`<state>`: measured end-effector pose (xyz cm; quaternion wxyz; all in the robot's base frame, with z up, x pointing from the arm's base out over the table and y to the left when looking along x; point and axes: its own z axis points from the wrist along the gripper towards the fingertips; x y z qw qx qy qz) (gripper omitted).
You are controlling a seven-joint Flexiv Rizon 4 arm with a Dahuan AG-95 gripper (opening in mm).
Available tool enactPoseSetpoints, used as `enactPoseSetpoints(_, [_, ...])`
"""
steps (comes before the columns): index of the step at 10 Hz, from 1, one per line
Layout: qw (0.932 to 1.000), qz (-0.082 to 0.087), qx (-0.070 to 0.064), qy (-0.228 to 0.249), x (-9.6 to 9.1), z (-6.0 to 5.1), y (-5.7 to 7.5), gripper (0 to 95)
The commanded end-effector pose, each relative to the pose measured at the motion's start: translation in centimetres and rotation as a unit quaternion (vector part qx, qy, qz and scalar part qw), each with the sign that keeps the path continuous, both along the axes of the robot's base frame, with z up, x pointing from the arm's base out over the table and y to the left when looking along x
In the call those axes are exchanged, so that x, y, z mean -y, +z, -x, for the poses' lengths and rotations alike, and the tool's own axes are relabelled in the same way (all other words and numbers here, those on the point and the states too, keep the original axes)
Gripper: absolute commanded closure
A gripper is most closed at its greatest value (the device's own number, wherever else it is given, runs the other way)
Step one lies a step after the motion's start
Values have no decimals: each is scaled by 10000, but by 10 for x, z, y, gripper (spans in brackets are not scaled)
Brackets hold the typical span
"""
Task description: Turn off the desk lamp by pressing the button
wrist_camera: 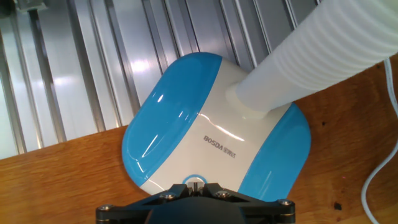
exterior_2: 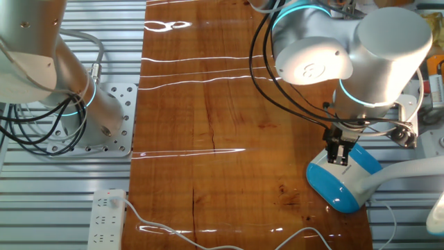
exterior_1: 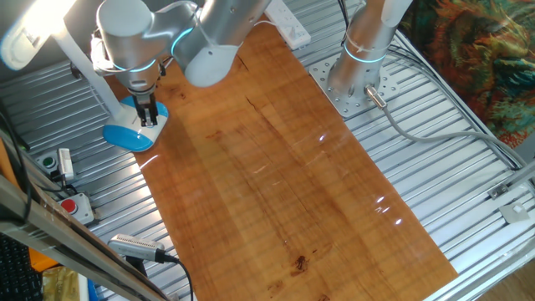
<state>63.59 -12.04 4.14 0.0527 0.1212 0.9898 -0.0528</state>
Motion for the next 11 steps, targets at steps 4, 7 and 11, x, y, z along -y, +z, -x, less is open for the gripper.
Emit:
enactPoseSetpoints(4, [10000,-6,9,17,-1,-4,-2,950])
enactPoseSetpoints(7, [10000,-3,9,15,-1,-3,-4,950])
enactPoseSetpoints(11, [9999,-11,-86,71,2,-7,17,950])
